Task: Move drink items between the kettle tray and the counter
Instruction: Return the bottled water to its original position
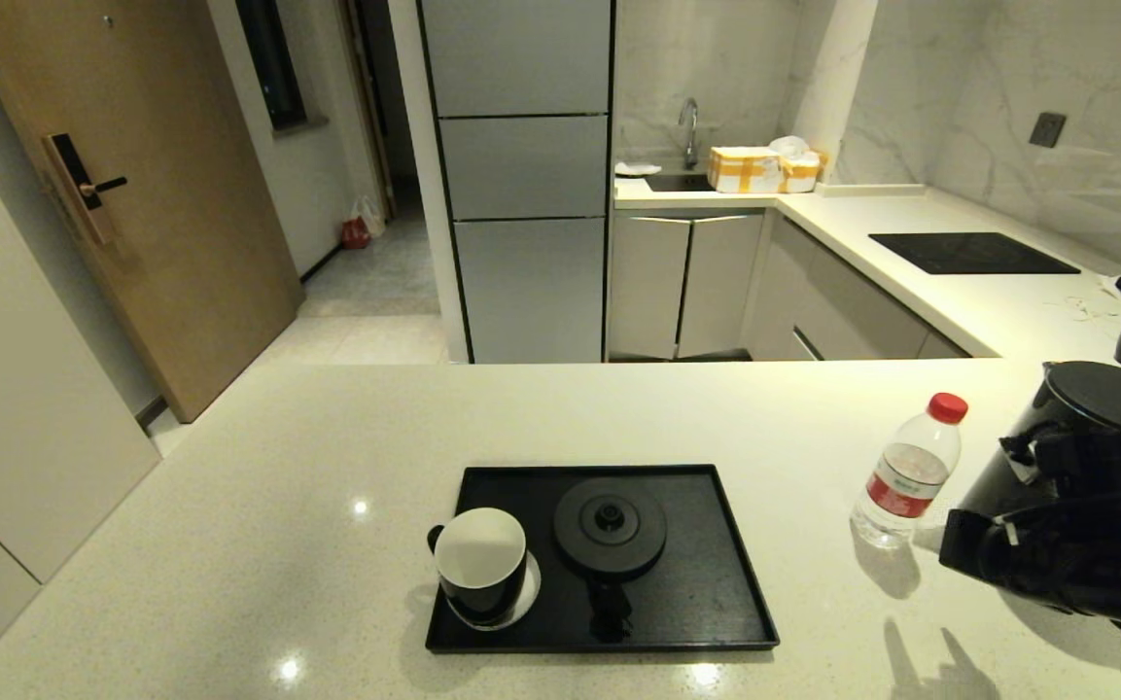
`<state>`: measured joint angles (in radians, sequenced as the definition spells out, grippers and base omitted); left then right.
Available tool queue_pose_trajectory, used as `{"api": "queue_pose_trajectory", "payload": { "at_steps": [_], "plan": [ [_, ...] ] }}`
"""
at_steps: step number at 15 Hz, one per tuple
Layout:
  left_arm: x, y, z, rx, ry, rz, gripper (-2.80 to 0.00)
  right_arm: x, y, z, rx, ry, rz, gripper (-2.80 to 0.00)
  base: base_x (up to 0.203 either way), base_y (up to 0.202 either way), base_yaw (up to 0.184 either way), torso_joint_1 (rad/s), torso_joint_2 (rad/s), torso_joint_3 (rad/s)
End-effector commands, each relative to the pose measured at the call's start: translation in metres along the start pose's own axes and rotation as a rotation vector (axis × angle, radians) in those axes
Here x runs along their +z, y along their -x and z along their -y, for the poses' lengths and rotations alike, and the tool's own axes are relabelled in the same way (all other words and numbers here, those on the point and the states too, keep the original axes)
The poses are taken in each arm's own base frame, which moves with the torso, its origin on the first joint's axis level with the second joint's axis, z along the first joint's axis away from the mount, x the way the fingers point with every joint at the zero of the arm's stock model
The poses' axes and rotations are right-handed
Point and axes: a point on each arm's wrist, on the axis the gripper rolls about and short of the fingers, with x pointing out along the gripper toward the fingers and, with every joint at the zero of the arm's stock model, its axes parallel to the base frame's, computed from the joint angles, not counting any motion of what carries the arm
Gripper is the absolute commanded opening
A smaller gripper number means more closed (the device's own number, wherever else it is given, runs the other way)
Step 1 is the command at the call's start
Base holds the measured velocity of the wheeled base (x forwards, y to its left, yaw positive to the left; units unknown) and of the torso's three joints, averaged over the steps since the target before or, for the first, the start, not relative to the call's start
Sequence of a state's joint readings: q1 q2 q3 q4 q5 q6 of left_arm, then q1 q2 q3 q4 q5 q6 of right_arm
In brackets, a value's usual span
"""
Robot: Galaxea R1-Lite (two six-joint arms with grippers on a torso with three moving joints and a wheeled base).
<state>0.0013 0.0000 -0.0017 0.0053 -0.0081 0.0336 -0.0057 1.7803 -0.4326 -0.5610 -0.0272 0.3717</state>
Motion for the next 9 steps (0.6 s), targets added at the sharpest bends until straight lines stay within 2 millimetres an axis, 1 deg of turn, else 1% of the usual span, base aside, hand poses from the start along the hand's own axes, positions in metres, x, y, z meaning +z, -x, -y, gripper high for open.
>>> {"api": "queue_pose_trajectory", "payload": {
  "at_steps": [1,2,3,9],
  "plan": [
    [0.000,0.000,0.000,0.001,0.000,-0.001,-2.80,-0.007,-0.032,0.002,-0.033,0.018,-0.030,0.00,0.000,0.000,0.000,0.000,0.00,0.000],
    [0.000,0.000,0.000,-0.001,0.000,0.001,-2.80,-0.005,-0.040,0.002,-0.042,0.023,-0.002,0.00,0.000,0.000,0.000,0.000,0.00,0.000],
    [0.000,0.000,0.000,0.000,0.000,0.000,-2.80,-0.001,-0.044,0.000,-0.046,0.031,0.038,0.00,0.000,0.000,0.000,0.000,0.00,0.000],
    [0.000,0.000,0.000,-0.001,0.000,0.002,-2.80,0.007,-0.050,-0.004,-0.019,0.057,0.117,0.00,0.000,0.000,0.000,0.000,0.00,0.000]
  ]
}}
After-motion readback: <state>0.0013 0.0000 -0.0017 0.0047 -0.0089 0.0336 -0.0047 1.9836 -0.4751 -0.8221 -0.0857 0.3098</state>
